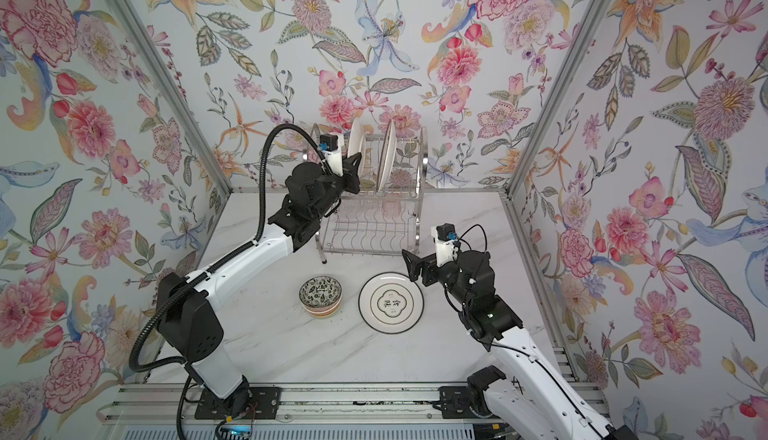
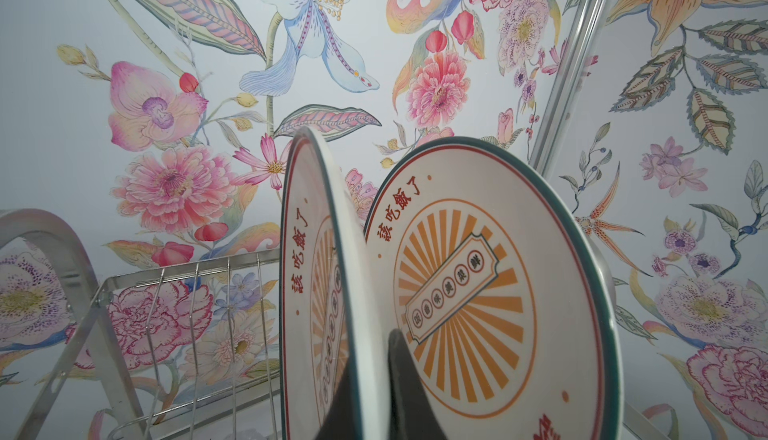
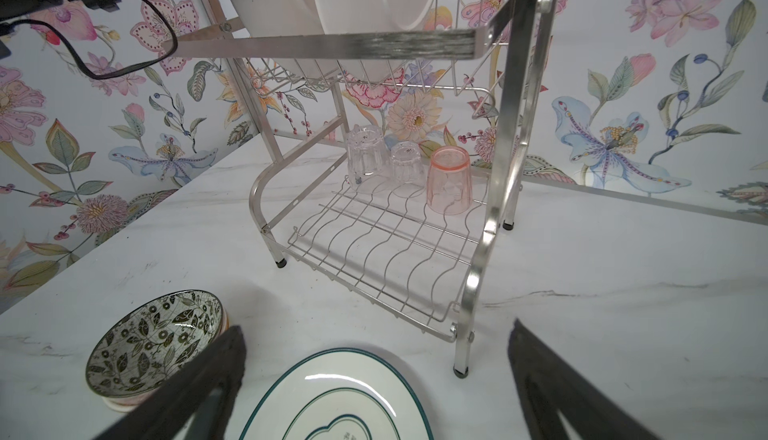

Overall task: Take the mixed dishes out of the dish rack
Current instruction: 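Close the left gripper on the rim of the nearest orange-sunburst plate in the rack, then pull the orange-sunburst plate out of the rack toward the robot with the left gripper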

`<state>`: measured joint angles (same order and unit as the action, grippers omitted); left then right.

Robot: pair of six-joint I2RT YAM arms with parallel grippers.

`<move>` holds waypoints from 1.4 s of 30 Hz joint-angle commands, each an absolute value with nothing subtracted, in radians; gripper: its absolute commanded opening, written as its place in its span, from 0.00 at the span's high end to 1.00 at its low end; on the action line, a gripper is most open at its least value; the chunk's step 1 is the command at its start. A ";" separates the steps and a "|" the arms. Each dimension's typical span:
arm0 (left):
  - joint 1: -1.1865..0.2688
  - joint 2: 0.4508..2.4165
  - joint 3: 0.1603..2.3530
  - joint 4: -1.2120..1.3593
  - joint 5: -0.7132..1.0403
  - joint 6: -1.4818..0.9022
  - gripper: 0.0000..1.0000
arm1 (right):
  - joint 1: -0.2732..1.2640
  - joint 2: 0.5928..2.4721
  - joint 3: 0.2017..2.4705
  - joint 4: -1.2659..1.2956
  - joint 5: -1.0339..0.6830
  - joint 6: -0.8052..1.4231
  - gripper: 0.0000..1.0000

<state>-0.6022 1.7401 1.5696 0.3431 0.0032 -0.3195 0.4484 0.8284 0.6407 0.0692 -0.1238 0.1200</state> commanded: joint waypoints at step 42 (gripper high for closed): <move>-0.683 1.241 1.262 0.581 0.372 0.014 1.00 | 0.399 0.840 0.723 0.004 -0.180 0.285 0.01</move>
<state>-0.6518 1.3029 1.2987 0.5804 0.3195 -0.0807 0.4061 0.8452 0.6807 0.0643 -0.1738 0.2554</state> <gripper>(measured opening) 0.117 0.988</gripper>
